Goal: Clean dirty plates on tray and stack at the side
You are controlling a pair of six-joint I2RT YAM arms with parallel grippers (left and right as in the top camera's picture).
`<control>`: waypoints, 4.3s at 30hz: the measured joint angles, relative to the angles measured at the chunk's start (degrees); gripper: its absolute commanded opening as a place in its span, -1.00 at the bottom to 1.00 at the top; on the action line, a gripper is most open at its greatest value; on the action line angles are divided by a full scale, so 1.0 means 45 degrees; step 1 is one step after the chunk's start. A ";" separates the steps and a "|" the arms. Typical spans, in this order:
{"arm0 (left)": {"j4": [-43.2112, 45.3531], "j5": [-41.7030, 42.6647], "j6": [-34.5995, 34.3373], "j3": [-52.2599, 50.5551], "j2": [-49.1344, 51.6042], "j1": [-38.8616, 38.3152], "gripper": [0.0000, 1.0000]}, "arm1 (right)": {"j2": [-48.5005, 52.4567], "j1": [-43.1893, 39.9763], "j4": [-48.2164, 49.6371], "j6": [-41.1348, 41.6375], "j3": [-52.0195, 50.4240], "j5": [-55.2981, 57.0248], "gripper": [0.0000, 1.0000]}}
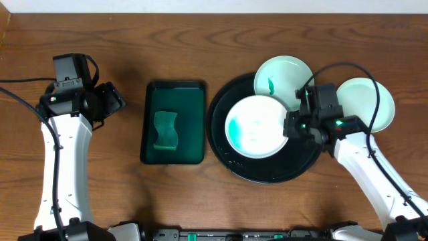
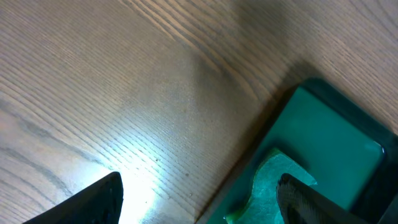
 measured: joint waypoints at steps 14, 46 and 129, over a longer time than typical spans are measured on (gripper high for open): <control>0.0005 0.0000 0.0000 0.0000 0.0000 0.0000 0.58 | -0.0019 0.0044 0.0243 0.0510 0.0850 0.0005 -0.98; 0.0005 -0.0005 0.0000 0.0000 0.0000 0.0000 0.58 | 0.3920 0.4177 0.8879 0.2793 0.0923 0.1069 -0.98; 0.0000 0.0000 0.0000 0.0000 0.0000 0.0000 0.58 | 0.4716 0.8927 1.8360 -1.1176 0.0937 1.0316 -0.98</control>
